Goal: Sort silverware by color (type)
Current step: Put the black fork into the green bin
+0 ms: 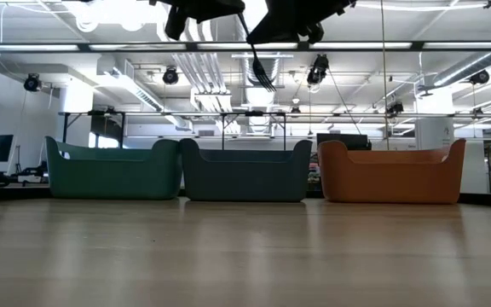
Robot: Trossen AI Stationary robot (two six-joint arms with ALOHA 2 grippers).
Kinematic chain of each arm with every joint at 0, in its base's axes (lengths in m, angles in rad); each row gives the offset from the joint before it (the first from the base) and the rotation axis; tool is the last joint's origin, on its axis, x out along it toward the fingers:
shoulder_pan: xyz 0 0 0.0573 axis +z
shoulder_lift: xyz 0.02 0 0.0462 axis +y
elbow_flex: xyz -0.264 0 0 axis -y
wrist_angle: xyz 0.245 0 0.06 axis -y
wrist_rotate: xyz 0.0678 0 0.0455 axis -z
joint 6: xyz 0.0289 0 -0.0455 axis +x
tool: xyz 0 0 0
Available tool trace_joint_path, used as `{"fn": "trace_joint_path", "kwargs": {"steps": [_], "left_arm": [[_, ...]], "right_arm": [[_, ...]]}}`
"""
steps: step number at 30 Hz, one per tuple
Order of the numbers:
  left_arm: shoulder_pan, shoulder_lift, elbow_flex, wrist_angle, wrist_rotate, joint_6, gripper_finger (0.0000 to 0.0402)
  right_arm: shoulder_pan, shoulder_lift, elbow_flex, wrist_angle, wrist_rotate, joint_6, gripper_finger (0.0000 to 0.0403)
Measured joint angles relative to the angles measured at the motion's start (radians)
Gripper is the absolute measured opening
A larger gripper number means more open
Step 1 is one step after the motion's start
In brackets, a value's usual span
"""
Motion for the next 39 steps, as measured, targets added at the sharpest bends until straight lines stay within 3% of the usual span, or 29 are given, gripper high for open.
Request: {"fn": "trace_joint_path", "kwargs": {"steps": [5, 13, 16, 20, 27, 34, 39], "left_arm": [[0.001, 0.000, 0.000, -0.003, 0.000, 0.000, 0.0001], [0.024, -0.019, -0.001, -0.026, -0.046, 0.096, 0.0000], [0.056, -0.063, -0.001, -0.124, -0.097, 0.158, 0.0000], [0.123, -0.142, -0.001, -0.378, -0.222, 0.197, 0.0000], [0.276, -0.234, -0.002, -0.825, -0.347, 0.126, 0.0000], [0.402, -0.186, -0.021, -1.053, -0.383, 0.101, 0.0000], [0.463, -0.103, -0.046, -1.116, -0.388, 0.078, 0.0000]], "right_arm": [[0.000, 0.000, 0.000, 0.000, -0.004, 0.033, 0.0025], [0.001, -0.024, 0.000, -0.001, -0.008, 0.041, 0.0106], [0.001, -0.049, 0.000, -0.011, -0.008, 0.043, 0.0138], [0.001, -0.099, 0.000, -0.082, -0.005, 0.050, 0.0161], [0.000, -0.173, 0.000, -0.254, 0.004, 0.115, 0.0155], [0.000, -0.192, 0.000, -0.341, 0.005, 0.135, 0.0139], [0.000, -0.193, 0.000, -0.375, 0.005, 0.160, 0.0132]]}}
